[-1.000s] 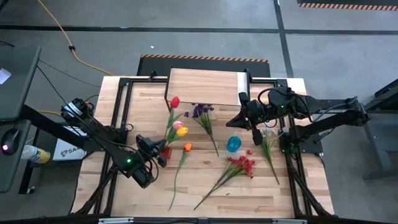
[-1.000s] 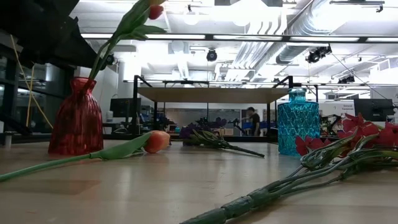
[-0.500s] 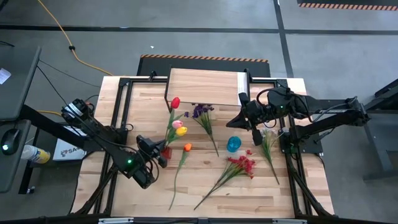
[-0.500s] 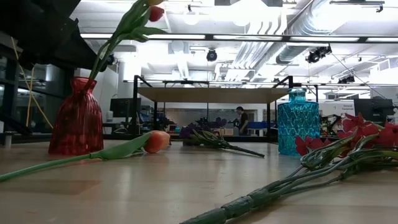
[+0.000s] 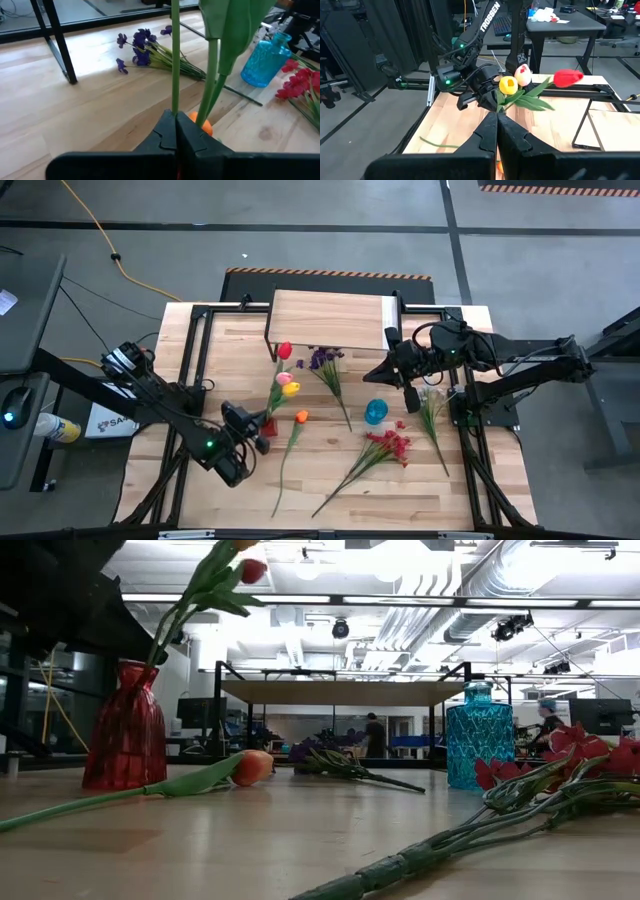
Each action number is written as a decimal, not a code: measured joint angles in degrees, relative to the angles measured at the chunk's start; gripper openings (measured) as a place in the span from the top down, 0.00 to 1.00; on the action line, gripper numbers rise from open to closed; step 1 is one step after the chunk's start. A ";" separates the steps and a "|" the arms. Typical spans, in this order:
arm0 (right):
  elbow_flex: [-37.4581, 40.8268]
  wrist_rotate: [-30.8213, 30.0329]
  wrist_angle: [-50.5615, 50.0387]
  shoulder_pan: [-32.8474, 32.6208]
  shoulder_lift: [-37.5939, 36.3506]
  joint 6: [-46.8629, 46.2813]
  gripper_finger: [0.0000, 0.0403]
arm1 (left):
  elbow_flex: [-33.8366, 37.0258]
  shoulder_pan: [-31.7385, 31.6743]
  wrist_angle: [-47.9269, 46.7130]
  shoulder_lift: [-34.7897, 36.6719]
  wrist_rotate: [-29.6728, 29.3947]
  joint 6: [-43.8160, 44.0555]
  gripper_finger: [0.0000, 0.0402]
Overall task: Pick and place flowers into a vace then onto a shelf
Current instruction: Put the red flower into the red vase, then put the orange flower into the red vase
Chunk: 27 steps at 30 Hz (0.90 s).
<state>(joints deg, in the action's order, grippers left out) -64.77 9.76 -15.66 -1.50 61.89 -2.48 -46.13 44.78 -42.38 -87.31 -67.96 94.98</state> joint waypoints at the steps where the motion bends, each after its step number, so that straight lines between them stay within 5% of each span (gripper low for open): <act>1: 0.00 0.00 0.01 0.00 0.00 0.00 1.00 | 0.00 0.05 0.15 0.00 0.16 0.00 0.94; 7: 0.00 0.00 0.02 0.00 0.00 1.29 1.00 | 0.00 0.27 0.38 0.00 0.37 0.06 0.93; 16: 0.00 0.00 0.04 0.00 0.00 1.29 1.00 | 0.00 0.25 0.26 0.00 0.49 1.29 0.73; 27: 0.00 0.02 0.02 0.00 0.00 1.27 1.00 | 0.00 0.25 -0.17 0.00 0.52 1.29 0.75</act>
<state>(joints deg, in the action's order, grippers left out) -64.77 9.78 -15.64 -1.50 61.89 -1.21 -46.13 45.04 -42.54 -87.31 -67.44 96.27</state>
